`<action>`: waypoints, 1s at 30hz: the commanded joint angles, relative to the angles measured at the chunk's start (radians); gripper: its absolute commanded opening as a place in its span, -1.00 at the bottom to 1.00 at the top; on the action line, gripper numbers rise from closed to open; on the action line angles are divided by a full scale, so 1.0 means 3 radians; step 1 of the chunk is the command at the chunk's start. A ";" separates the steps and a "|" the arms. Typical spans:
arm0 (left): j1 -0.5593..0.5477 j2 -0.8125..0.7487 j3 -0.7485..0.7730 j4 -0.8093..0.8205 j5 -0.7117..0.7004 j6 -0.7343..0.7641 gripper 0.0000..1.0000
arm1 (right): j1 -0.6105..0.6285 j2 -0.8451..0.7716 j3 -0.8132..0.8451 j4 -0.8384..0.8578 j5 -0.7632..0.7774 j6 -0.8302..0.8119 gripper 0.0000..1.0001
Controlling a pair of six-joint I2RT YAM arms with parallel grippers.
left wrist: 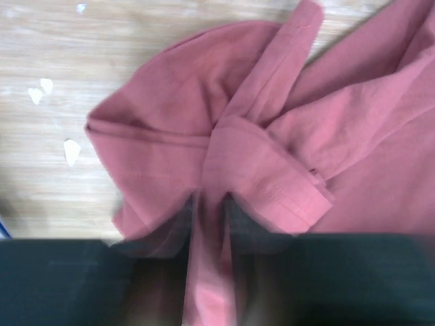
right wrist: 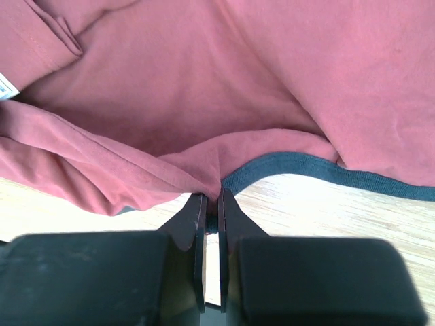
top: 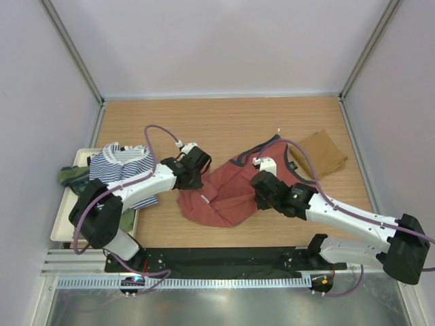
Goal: Fold and stack the tank tops
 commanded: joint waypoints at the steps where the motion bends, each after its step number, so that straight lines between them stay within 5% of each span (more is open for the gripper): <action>1: -0.0008 0.0102 0.0231 0.0037 -0.0129 0.0089 -0.78 | 0.0003 -0.0140 0.0002 0.0050 0.0127 0.0126 -0.98; 2: -0.0003 0.0082 0.0312 -0.0075 -0.0235 0.0069 -1.00 | 0.0003 -0.0140 0.0007 0.0045 0.0189 0.0157 -0.98; 8: 0.0666 -0.0347 0.0782 -0.0315 -0.0103 0.0104 -1.00 | -0.0507 0.0457 0.0625 -0.0338 0.1003 0.0199 -0.98; 13: 0.1034 -0.0481 0.1493 -0.0811 -0.0797 0.0145 -1.00 | -0.1315 0.0571 0.1290 -0.0139 0.0630 -0.0073 -0.97; 18: 0.1076 -0.0863 0.1740 -0.1017 -0.1187 0.0125 -1.00 | -0.1526 0.0709 0.2198 -0.0318 0.0461 -0.0251 -0.97; 24: 0.1071 -0.1758 0.1515 -0.0639 -0.0897 0.0186 -1.00 | -0.1526 0.0393 0.2783 -0.0435 0.0002 -0.0609 -0.97; 30: 0.1071 -0.2745 0.1203 -0.0331 -0.0508 0.0161 -1.00 | -0.1526 -0.0384 0.2773 -0.0389 -0.0816 -0.0697 -0.98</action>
